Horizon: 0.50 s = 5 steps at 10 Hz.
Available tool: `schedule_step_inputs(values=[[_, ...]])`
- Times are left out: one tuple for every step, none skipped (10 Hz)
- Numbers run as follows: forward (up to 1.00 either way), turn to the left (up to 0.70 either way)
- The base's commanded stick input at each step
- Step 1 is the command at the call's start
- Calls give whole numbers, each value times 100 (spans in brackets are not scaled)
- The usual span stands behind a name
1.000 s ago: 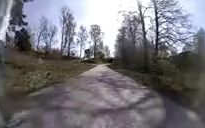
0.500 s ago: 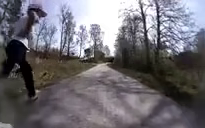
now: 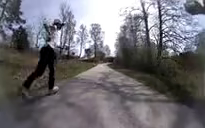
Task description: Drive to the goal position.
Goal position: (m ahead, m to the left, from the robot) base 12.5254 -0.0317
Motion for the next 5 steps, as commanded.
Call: schedule_step_inputs(values=[[100, 0], [100, 0], [100, 0], [100, 0], [100, 0]])
